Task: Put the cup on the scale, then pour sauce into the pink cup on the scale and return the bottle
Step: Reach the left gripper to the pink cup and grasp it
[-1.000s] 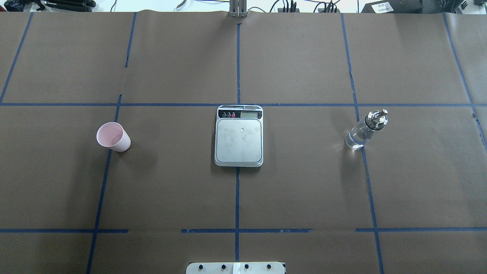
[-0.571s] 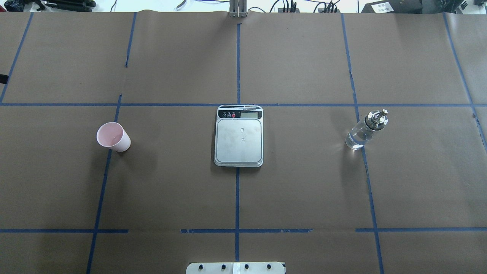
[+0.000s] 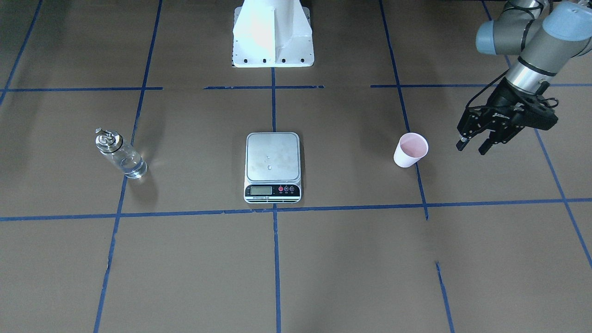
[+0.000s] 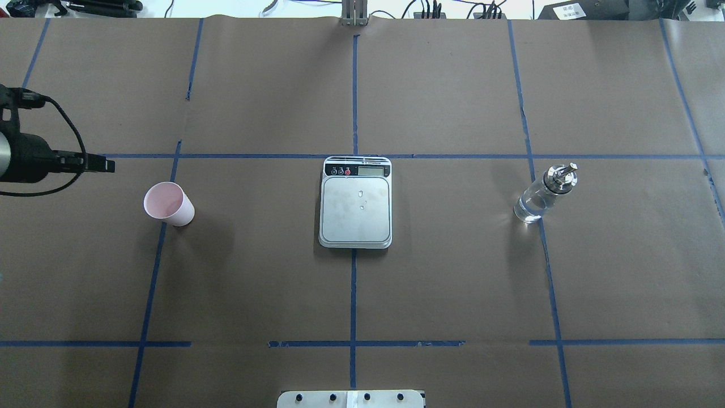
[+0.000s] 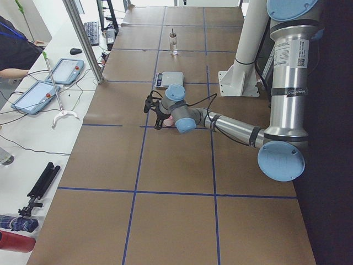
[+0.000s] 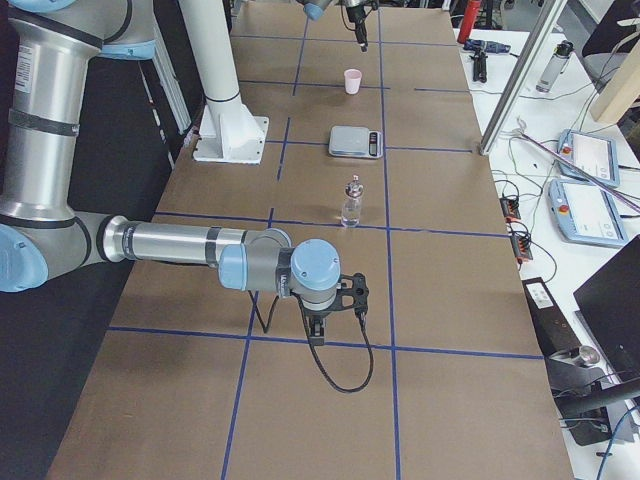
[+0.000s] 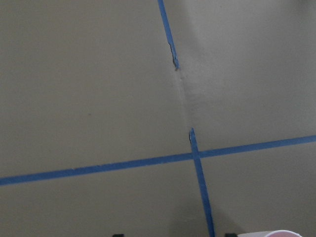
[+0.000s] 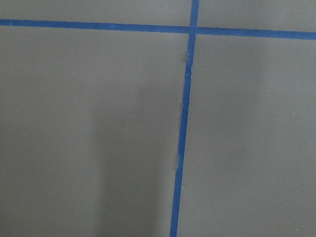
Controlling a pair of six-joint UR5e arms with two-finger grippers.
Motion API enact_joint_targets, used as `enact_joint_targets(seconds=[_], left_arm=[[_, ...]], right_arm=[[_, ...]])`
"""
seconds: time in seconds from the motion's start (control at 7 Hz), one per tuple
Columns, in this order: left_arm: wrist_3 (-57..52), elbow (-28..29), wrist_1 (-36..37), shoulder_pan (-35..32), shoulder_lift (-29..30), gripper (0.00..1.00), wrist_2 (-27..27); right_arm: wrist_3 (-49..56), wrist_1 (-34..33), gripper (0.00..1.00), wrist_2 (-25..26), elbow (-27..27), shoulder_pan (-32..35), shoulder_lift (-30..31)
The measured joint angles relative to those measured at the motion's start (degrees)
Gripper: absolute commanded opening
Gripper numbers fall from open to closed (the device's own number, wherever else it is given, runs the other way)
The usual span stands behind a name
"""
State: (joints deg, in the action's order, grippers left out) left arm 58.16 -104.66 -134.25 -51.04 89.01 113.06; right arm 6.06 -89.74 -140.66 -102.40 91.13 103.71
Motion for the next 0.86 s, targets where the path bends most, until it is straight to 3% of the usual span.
enact_joint_targets(seconds=[0.43, 0.57, 0.71, 0.86], left_arm=[[7.9, -0.5, 0.8, 8.8, 0.8, 0.44, -4.5], [8.2, -0.4, 1.4, 9.8, 0.8, 0.28, -5.1], [8.3, -0.4, 1.7, 10.1, 0.9, 0.00, -5.4], [8.4, -0.4, 1.9, 10.2, 0.8, 0.00, -5.6]], right_arm=[[0.0, 0.0, 1.00, -0.1, 0.0, 0.0, 0.0], [0.1, 0.0, 1.00, -0.1, 0.0, 0.1, 0.1], [0.1, 0.0, 1.00, -0.1, 0.0, 0.1, 0.1], [0.1, 0.0, 1.00, -0.1, 0.0, 0.1, 0.1]])
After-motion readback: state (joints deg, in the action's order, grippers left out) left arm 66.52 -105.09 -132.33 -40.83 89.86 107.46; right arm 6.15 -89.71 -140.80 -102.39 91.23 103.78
